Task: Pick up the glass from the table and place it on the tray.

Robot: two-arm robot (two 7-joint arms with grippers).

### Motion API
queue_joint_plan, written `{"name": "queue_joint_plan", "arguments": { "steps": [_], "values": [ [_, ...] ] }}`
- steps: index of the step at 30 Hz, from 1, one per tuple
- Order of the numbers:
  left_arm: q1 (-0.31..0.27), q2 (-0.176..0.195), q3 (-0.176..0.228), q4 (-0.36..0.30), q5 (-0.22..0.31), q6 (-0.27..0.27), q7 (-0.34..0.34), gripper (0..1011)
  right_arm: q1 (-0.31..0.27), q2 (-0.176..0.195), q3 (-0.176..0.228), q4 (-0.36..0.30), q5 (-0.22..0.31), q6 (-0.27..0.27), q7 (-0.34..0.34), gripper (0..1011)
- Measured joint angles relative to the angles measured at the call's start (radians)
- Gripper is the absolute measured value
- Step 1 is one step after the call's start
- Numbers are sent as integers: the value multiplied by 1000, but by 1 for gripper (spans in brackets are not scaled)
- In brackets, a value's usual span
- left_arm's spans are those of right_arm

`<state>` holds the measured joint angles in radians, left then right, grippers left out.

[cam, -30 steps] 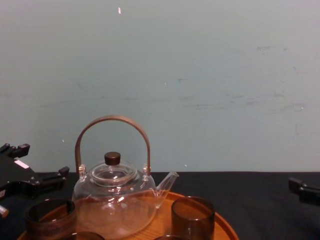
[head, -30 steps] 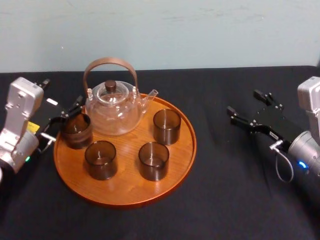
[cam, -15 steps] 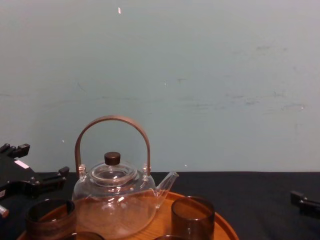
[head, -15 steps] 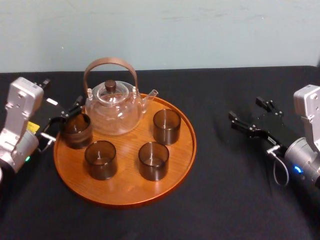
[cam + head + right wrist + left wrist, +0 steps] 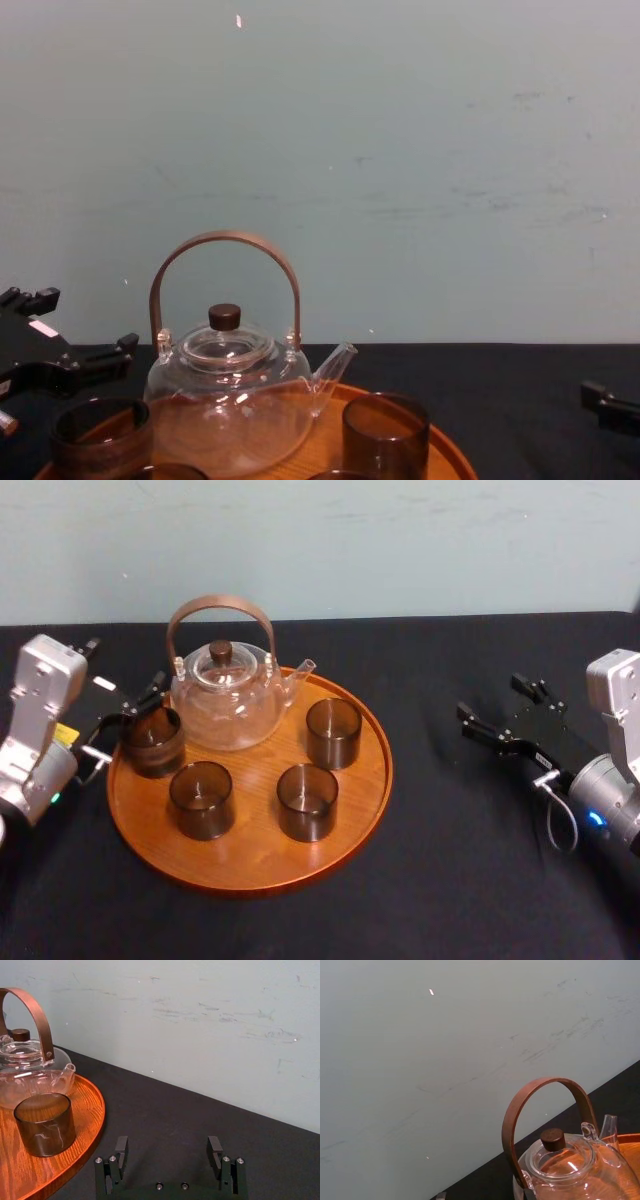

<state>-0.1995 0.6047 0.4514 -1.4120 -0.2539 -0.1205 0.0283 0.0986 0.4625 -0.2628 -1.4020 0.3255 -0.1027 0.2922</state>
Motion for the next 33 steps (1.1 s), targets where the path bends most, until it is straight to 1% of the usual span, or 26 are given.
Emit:
{"name": "queue_joint_plan", "arguments": {
  "steps": [33],
  "values": [
    [0, 0, 0, 0, 0, 0, 0, 1001, 0, 2, -2, -2, 2, 2, 1, 1003]
  ]
}}
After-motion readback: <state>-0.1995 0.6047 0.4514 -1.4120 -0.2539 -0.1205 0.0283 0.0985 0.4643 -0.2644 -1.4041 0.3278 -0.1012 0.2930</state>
